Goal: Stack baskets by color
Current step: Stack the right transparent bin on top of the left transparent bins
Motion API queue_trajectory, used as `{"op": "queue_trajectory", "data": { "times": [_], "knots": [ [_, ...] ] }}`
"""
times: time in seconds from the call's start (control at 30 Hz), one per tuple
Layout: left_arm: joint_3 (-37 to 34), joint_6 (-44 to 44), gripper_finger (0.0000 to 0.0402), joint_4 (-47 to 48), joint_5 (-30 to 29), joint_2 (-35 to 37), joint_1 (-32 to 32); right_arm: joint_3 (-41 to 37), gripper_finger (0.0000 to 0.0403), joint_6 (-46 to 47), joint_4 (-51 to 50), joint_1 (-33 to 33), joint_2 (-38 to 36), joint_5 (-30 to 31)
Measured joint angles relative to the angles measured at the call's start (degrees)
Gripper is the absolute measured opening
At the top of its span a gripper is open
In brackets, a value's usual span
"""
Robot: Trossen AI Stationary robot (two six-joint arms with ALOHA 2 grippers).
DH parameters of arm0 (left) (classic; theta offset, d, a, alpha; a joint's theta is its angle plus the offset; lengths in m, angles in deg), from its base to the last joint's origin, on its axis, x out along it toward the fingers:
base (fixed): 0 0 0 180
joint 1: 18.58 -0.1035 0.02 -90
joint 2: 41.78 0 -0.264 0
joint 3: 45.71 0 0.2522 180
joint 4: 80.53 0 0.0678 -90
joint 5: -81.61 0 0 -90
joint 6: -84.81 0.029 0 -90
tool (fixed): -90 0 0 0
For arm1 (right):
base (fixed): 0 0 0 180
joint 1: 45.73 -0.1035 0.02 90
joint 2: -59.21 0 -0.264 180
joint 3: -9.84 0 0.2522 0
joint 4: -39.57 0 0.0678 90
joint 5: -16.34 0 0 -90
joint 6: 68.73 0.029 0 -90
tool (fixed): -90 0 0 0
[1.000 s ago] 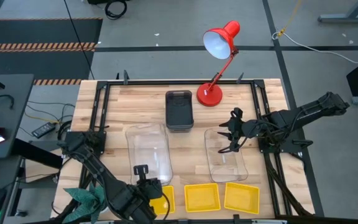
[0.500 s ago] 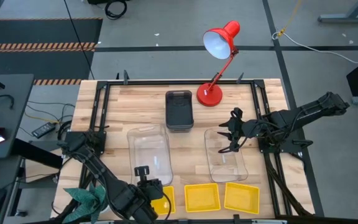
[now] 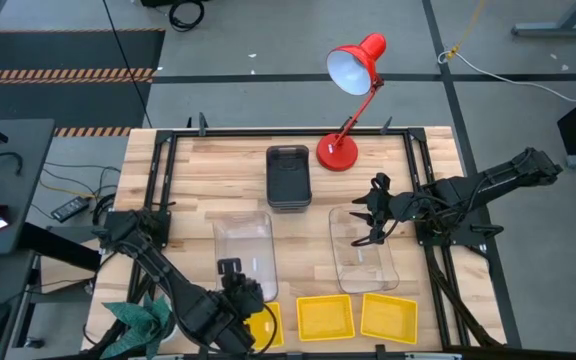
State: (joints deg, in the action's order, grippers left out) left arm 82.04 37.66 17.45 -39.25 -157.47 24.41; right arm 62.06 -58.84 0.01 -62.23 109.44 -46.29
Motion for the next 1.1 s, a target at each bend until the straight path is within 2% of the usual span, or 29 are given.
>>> {"op": "queue_trajectory", "data": {
  "times": [0.1,0.17,0.37,0.63,0.87,1.0,1.1],
  "knots": [
    [0.0,2.5,0.0176,-0.2,-8.0,0.1,-0.2,0.0,0.0148,-0.3,0.2,0.0,0.0,0.0],
    [0.0,4.4,0.0170,-1.0,-10.8,0.1,-1.1,0.0,0.0148,-0.5,0.5,0.0,0.2,0.0],
    [-0.1,10.2,0.0148,-1.2,-8.3,-0.2,-4.6,0.7,0.0148,-1.8,-2.1,1.2,1.9,-1.1],
    [0.1,15.8,0.0141,-2.6,-8.1,-0.2,-5.0,6.2,0.0148,-5.2,-17.1,11.4,9.0,-9.2],
    [0.1,15.5,0.0137,-2.5,-6.0,-0.2,-5.0,14.7,0.0148,-13.3,-24.8,20.7,17.9,-17.9],
    [0.1,13.2,0.0133,-2.0,-3.9,-0.2,-4.5,19.1,0.0149,-17.0,-27.7,23.2,22.1,-25.7],
    [0.1,11.9,0.0133,-1.6,-3.6,-0.2,-4.0,20.8,0.0149,-19.2,-28.2,24.0,24.6,-26.6]
  ]
}}
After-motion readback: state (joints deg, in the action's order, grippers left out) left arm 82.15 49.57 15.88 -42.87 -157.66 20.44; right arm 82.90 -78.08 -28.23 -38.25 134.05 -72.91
